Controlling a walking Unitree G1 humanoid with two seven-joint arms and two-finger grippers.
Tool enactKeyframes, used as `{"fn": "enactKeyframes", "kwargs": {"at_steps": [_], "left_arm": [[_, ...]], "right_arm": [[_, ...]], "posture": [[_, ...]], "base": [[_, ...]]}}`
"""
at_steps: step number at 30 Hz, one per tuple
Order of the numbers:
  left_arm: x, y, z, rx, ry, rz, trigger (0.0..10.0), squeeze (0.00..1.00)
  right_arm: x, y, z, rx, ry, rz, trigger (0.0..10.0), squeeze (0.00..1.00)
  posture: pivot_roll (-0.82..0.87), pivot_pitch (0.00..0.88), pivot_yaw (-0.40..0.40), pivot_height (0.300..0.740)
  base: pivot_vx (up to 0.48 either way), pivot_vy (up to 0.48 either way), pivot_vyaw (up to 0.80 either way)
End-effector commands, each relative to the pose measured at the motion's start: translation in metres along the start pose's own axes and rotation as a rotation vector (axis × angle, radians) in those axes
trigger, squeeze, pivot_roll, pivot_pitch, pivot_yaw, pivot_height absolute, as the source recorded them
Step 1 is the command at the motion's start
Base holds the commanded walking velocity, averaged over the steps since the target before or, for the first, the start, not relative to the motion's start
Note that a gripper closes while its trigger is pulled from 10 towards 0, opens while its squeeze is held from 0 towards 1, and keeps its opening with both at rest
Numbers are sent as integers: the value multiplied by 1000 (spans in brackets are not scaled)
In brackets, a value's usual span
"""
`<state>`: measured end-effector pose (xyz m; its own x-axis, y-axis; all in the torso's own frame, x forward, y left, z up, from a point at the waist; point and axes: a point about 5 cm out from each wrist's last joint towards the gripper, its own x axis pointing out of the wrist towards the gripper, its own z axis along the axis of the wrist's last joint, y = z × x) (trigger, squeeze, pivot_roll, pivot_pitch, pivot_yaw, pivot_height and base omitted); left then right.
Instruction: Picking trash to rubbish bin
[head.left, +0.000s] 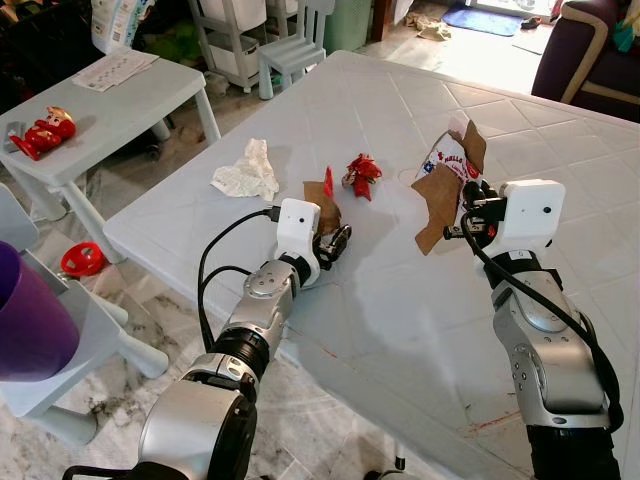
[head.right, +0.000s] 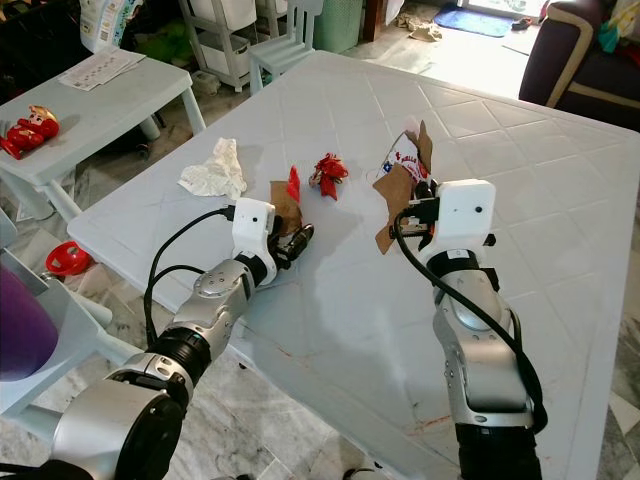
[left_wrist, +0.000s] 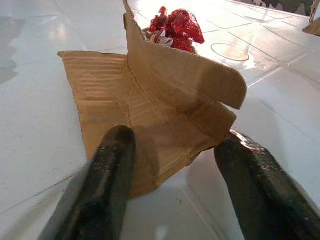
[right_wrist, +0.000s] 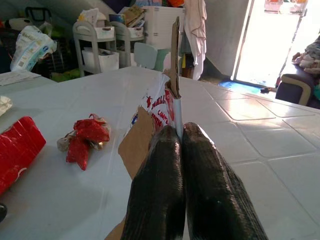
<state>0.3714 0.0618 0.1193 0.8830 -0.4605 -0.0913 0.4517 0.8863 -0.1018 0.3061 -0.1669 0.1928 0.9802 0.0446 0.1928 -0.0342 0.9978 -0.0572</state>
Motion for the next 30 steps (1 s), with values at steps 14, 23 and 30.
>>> {"fn": "enactKeyframes", "kwargs": {"at_steps": [14,23,30], "left_arm": [[0,-2,-1,-7,-15,-23,0,0],[0,-1,1,-2,-31,-26,0,0],[-1,0,1,8,-42,-18,0,0]], "right_arm": [[-1,1,2,6,-6,3,0,0],[-1,2,1,15,-4,0,0,0],[-1,2,1,20,-5,1,0,0]], "posture": [[-141,147,15,740],[-139,146,19,740],[-136,143,18,740]], "base": [[0,0,0],[0,0,0],[0,0,0]]}}
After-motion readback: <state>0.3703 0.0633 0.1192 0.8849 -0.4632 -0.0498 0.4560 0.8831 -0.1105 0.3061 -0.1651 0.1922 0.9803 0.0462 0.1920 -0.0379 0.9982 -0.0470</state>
